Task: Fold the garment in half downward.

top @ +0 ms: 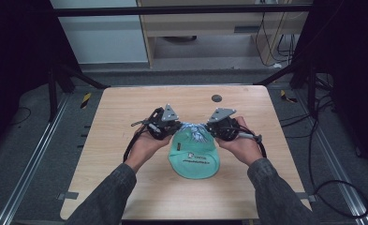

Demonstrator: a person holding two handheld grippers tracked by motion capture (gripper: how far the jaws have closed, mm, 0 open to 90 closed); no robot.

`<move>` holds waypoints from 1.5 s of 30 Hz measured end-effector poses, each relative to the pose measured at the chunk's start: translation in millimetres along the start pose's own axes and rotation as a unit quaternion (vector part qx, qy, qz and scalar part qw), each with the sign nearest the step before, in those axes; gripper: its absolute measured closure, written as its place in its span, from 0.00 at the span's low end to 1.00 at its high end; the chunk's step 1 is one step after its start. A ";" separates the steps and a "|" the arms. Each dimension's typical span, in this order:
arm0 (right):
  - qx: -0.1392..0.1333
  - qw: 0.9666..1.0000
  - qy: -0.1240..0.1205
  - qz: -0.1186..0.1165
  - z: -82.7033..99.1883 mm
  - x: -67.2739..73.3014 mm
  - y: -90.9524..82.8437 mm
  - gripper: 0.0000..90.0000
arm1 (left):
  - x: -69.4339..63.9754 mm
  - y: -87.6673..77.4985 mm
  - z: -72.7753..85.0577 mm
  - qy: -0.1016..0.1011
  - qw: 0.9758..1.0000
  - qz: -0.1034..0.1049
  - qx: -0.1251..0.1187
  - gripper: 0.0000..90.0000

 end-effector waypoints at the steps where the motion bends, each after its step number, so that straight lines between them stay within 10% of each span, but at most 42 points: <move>1: 0.001 1.000 0.000 0.000 1.1 0.8 -0.6 0.93 | -1.9 0.2 1.2 0.004 1.000 -0.001 0.000 0.96; 45: 0.006 0.998 -0.037 -0.040 29.7 42.9 -6.4 0.93 | -33.5 -1.6 46.1 -0.008 1.000 0.027 0.008 0.96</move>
Point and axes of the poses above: each handheld gripper's, and its own axes: y roughly forward along the jaws, z roughly out of its underside, x roughly to its left, the point moved 4 cm from there along y, roughly forward along the jaws, and after that the axes turned 9 degrees about z, right-handed, at the moved point
